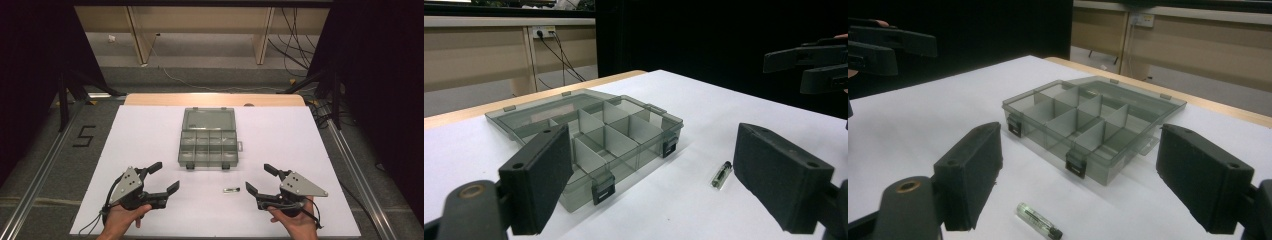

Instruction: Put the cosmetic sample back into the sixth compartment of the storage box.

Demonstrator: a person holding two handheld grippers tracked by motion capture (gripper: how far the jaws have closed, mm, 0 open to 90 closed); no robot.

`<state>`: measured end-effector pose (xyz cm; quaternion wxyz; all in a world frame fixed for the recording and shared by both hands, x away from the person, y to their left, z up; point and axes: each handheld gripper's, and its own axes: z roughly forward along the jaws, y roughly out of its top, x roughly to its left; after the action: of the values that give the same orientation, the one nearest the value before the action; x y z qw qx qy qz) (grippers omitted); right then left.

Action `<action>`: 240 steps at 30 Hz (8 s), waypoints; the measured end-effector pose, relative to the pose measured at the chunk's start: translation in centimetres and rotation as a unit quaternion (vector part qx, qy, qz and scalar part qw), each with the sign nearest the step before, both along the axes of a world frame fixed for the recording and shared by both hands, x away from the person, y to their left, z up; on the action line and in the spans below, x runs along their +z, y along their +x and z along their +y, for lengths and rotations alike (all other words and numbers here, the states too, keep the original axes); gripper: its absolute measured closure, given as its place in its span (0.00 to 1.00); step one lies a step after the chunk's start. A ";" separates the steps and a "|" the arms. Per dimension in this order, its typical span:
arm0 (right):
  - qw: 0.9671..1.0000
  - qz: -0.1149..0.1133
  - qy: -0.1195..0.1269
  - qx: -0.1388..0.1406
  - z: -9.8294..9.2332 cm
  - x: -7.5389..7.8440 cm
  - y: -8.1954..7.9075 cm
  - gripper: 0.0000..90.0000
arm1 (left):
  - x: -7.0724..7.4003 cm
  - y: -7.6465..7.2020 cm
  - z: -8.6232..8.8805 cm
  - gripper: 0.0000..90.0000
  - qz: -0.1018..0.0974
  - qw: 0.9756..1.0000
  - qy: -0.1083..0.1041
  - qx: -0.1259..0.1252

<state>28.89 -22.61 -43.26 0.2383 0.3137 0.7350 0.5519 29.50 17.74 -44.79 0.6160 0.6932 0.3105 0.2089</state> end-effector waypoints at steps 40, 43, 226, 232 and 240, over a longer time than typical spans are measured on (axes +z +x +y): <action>0.970 0.050 -0.204 0.125 4.8 -0.5 2.1 0.26 | -0.1 0.1 -0.1 0.17 0.002 1.000 0.005 0.001; 0.958 0.074 -0.233 0.147 5.0 -0.2 2.9 0.24 | -0.1 0.2 -0.1 0.17 0.001 1.000 0.000 -0.002; 0.928 0.240 -0.276 0.074 18.3 1.9 17.1 0.64 | -0.1 0.0 -0.4 0.17 0.025 0.999 -0.024 -0.014; 0.933 0.222 -0.273 0.079 17.8 2.6 16.5 0.57 | -0.2 0.0 -0.4 0.17 0.026 0.999 -0.023 -0.013; 0.941 0.199 -0.259 0.095 17.0 3.1 15.2 0.50 | -0.1 0.3 -0.1 0.17 0.002 1.000 0.004 -0.001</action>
<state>44.13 -5.65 -40.18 0.1068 0.2737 0.9111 0.2891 29.75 17.69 -44.84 0.6127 0.6964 0.3104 0.2080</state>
